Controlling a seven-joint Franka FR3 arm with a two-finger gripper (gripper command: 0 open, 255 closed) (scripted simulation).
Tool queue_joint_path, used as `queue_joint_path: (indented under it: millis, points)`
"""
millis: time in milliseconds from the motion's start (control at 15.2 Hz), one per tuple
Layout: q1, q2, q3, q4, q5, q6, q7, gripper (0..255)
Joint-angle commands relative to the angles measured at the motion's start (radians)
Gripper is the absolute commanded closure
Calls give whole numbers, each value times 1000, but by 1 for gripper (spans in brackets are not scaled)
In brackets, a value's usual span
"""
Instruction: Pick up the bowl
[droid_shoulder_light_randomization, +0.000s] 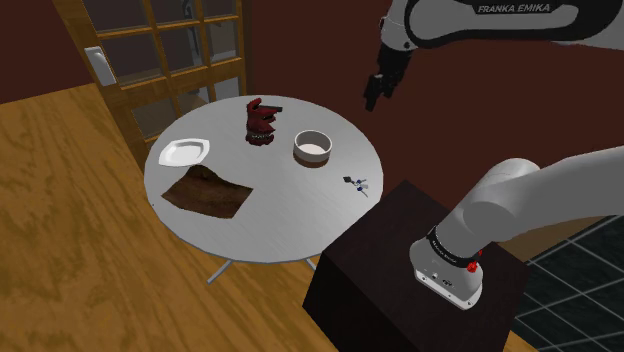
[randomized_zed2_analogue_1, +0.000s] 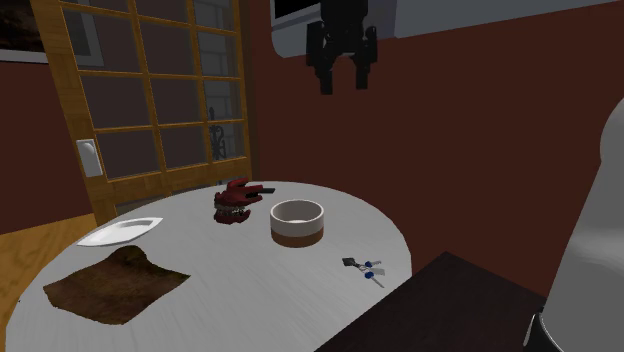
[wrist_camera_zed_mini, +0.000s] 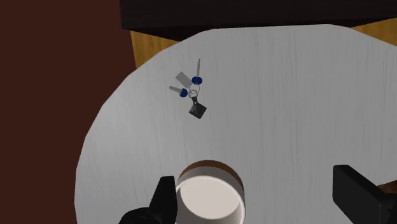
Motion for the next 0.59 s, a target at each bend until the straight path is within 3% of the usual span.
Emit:
queue_joint_path:
  millis: [0,528]
  points:
    - [-1,61,-5,-8,0,69,0,0]
    - [-3,336,-17,17,6,315,2,0]
